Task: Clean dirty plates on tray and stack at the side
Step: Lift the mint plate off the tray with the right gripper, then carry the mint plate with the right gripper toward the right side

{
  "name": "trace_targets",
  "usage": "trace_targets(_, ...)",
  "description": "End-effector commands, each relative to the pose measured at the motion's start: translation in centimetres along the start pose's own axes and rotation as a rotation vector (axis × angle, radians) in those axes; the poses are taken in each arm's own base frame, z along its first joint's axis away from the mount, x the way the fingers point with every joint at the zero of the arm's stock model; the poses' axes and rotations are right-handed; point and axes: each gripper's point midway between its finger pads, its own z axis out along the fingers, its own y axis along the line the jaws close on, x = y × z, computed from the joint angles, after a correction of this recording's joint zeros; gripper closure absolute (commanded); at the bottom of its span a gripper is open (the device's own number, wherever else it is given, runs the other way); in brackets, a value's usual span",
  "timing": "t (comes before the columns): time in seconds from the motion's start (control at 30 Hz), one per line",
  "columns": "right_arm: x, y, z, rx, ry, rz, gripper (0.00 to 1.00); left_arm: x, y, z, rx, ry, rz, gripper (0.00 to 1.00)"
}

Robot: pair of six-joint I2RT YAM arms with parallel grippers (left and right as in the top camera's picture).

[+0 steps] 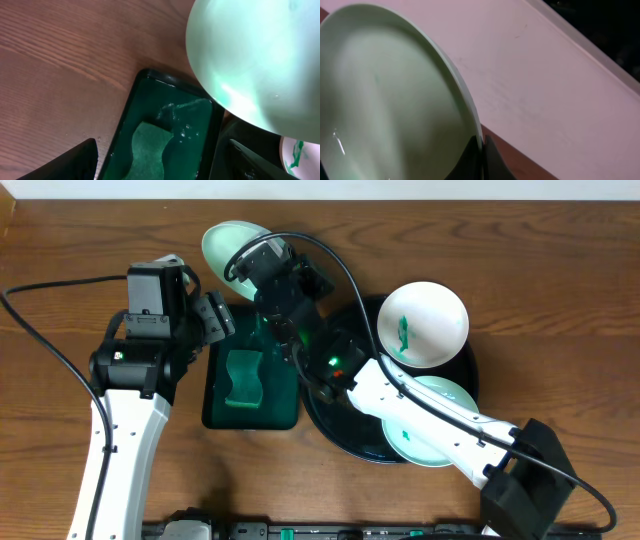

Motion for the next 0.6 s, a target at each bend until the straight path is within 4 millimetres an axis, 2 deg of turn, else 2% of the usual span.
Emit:
trace_targets(0.0,-1.4,-0.42,-0.5,0.027,-0.027,0.0,0.99,-0.66,0.03,-0.36,-0.005,-0.018,-0.001,0.19)
trace_targets(0.13,-2.16,-0.23,-0.83,0.028,-0.053,0.019,0.99,-0.65,0.04,-0.36,-0.005,-0.018,-0.001,0.2)
trace_targets(0.57,-2.34,0.19,-1.12,0.02,-0.057,0.017,0.99,-0.65,0.04,-0.36,-0.005,-0.018,-0.001,0.19)
